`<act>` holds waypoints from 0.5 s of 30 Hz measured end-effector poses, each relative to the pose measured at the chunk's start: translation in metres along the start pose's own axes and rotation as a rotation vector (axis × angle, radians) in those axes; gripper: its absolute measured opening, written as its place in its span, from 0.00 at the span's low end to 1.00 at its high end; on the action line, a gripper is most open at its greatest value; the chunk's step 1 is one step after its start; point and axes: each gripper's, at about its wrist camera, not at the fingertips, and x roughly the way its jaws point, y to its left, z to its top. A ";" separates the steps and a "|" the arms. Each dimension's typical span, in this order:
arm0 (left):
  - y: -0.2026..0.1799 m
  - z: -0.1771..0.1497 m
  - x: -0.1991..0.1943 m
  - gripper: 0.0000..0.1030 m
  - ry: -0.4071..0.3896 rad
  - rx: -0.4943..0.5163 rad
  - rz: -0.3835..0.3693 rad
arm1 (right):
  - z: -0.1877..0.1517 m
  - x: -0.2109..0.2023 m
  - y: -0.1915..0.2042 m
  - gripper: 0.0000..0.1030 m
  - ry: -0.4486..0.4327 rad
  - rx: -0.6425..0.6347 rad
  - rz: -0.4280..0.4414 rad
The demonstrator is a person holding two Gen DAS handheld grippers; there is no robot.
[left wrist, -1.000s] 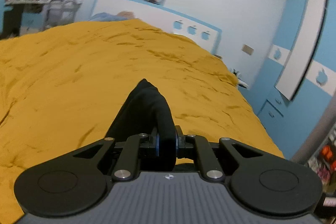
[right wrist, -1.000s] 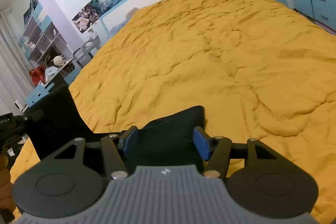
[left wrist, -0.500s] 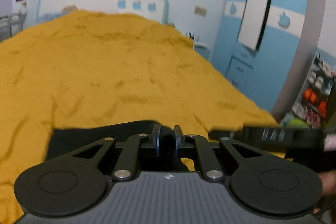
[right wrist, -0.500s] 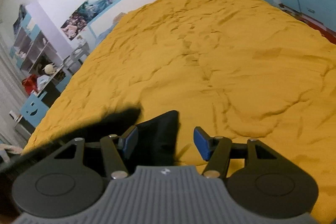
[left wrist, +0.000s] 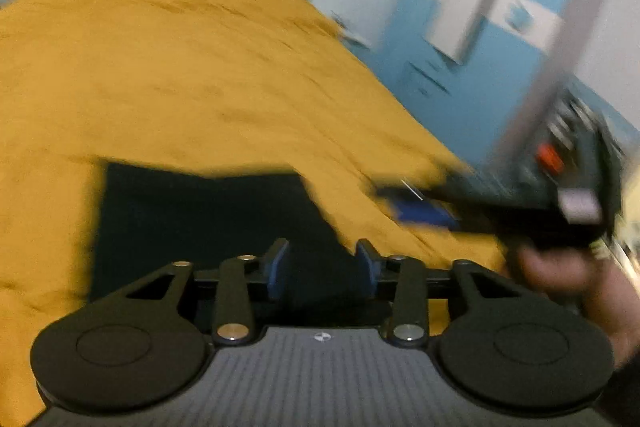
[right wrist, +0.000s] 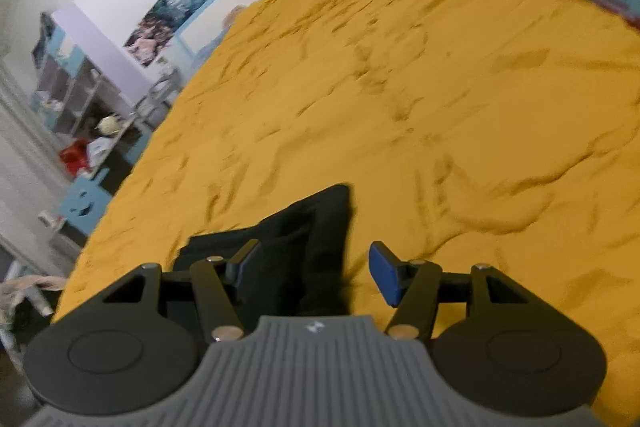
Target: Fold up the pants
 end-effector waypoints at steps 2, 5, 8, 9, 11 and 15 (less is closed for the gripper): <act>0.038 0.018 -0.008 0.52 -0.046 -0.044 0.090 | -0.004 0.003 0.005 0.55 -0.001 -0.007 0.033; 0.094 0.035 -0.014 0.52 -0.050 -0.166 0.172 | -0.006 0.004 0.020 0.55 -0.031 -0.067 0.066; 0.131 0.026 -0.023 0.52 -0.036 -0.305 0.128 | -0.005 0.004 0.037 0.55 -0.037 -0.155 0.091; 0.135 0.018 -0.026 0.52 -0.033 -0.320 0.112 | -0.001 0.005 0.042 0.55 -0.045 -0.193 0.109; 0.136 0.008 -0.025 0.52 -0.017 -0.302 0.119 | 0.011 0.016 0.055 0.54 -0.035 -0.252 0.142; 0.131 -0.012 -0.023 0.52 0.018 -0.272 0.139 | 0.036 0.061 0.106 0.40 0.081 -0.537 0.162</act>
